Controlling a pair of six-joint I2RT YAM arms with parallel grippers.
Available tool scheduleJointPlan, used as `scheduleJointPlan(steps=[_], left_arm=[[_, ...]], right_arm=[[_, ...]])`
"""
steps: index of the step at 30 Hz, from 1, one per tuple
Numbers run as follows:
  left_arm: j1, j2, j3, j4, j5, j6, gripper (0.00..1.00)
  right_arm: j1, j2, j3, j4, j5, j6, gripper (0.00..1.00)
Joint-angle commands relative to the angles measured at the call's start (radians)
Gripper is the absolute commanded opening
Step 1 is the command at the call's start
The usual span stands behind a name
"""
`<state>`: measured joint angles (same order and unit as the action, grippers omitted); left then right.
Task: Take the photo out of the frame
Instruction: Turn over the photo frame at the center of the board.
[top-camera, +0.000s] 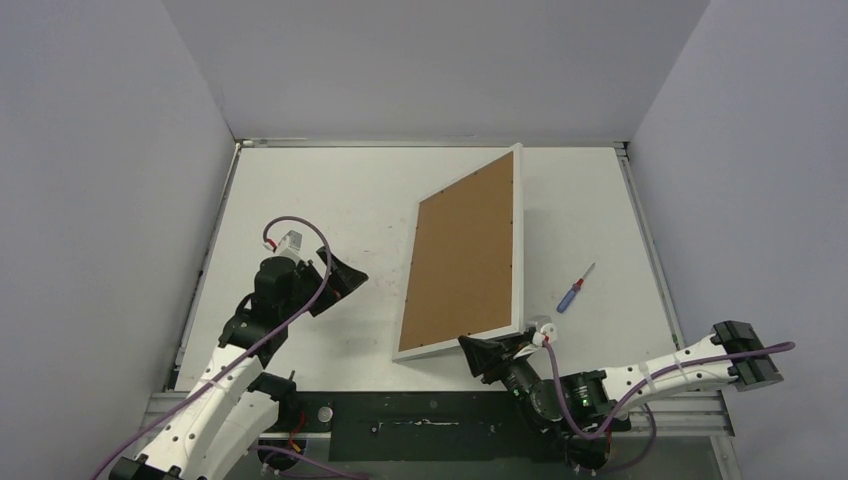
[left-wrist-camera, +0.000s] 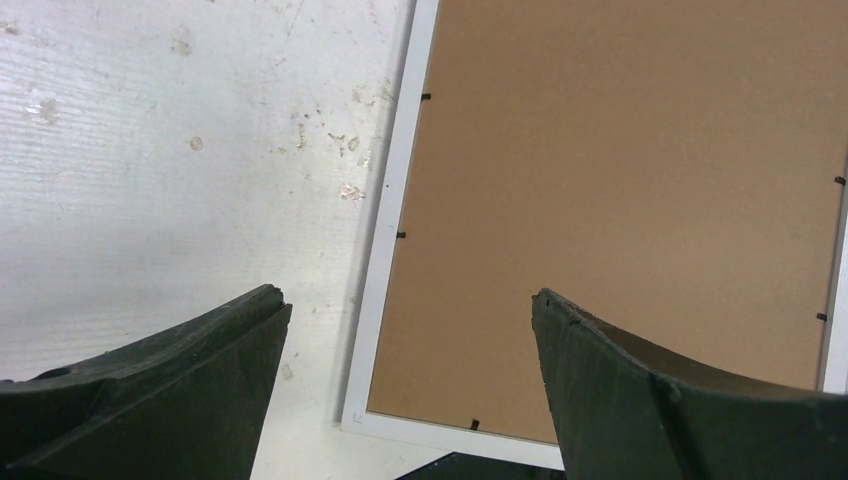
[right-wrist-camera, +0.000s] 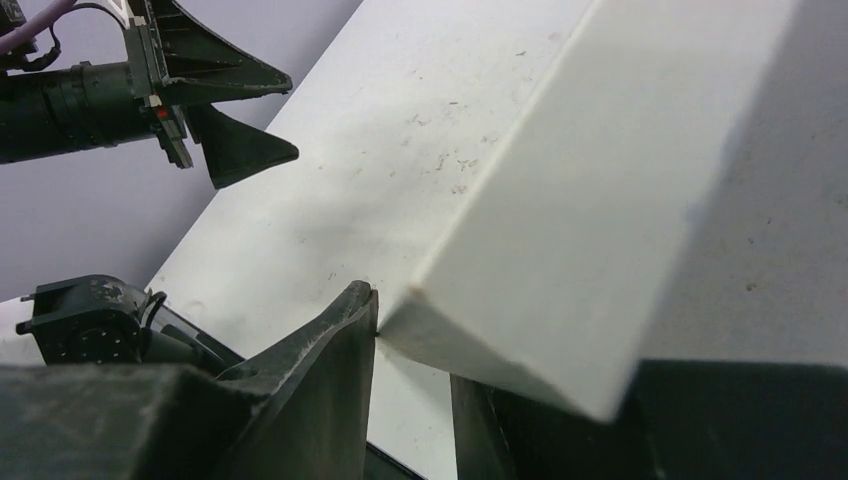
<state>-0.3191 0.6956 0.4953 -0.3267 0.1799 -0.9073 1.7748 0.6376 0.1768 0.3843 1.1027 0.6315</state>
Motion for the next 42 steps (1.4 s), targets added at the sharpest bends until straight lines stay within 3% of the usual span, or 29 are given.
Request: scheduleJointPlan(steps=[1,22,32,42], left_arm=[[0.003,0.012,-0.014,0.052,0.009,0.039,0.90],[0.003,-0.022,-0.041,-0.105,-0.158,0.077,0.90],[0.005,-0.037,-0.031,-0.161,-0.228,0.077,0.90],[0.006,-0.037,-0.060,-0.161,-0.236,0.077,0.90]], right_arm=[[-0.020,0.041,-0.021,0.151,-0.017,0.096,0.00],[-0.347,0.337,-0.058,0.283,-0.455,0.488,0.00],[-0.377,0.485,-0.122,0.353,-0.469,0.805,0.00],[-0.367,0.565,-0.100,0.285,-0.414,0.945,0.02]])
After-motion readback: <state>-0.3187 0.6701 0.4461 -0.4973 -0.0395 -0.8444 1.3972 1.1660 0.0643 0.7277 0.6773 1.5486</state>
